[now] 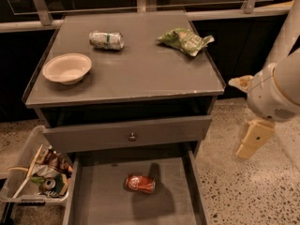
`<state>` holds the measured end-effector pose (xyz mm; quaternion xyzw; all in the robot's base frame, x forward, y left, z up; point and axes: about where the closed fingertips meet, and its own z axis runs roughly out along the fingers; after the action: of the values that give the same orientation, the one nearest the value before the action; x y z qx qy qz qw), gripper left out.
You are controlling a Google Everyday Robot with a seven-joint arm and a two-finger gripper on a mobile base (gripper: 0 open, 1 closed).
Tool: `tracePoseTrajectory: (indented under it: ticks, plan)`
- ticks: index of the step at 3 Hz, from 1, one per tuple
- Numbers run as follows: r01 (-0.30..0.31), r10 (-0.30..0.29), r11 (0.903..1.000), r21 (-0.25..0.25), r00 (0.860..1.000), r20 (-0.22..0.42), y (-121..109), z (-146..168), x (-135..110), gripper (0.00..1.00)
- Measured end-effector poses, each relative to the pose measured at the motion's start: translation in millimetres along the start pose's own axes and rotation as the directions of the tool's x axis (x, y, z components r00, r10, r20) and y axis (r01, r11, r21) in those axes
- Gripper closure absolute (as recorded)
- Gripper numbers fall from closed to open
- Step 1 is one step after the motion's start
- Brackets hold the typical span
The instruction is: Pick coke can from middle drawer and place on counter
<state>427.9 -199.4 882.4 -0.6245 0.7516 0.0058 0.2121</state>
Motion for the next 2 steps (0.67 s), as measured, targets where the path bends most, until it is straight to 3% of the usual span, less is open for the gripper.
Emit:
tracePoseTrajectory:
  ticks: [1, 2]
  plan:
    - [0.013, -0.012, 0.9999, -0.005, 0.998, 0.061, 12.2, 37.2, 10.7, 0.0]
    - [0.013, -0.012, 0.9999, -0.005, 0.998, 0.061, 12.2, 37.2, 10.6, 0.0]
